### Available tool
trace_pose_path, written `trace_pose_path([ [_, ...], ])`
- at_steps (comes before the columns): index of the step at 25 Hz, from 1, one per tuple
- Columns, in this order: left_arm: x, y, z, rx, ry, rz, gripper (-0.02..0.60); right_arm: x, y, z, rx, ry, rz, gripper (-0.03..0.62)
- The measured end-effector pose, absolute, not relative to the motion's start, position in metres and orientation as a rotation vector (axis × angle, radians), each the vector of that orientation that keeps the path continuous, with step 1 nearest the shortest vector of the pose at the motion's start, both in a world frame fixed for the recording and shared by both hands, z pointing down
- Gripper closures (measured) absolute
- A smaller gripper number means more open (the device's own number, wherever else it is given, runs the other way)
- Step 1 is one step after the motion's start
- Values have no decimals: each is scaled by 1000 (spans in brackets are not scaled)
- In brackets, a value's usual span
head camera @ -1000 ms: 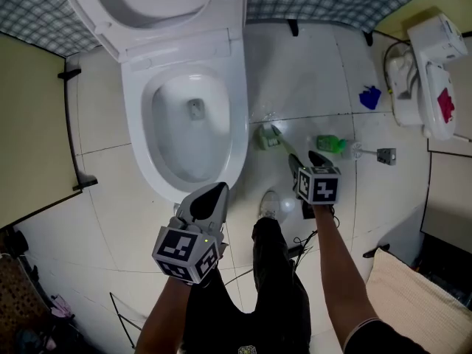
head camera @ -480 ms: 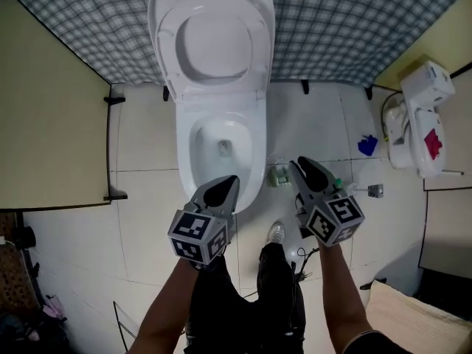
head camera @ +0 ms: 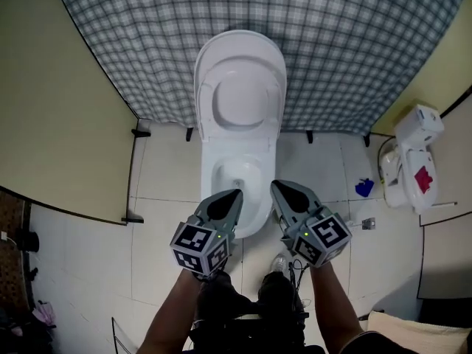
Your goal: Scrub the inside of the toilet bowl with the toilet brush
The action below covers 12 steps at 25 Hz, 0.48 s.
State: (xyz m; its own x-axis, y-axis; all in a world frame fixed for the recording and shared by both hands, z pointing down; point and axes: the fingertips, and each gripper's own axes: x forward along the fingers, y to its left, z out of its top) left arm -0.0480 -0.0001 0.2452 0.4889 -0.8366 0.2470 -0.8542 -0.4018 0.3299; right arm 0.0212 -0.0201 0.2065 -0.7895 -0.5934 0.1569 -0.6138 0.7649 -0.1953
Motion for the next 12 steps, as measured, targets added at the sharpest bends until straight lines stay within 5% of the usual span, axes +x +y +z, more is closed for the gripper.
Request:
trace_pose_path([
  [12,-51,2,151,2472,-1437,-36,572,-2,-15,137,927,-2939,299,592],
])
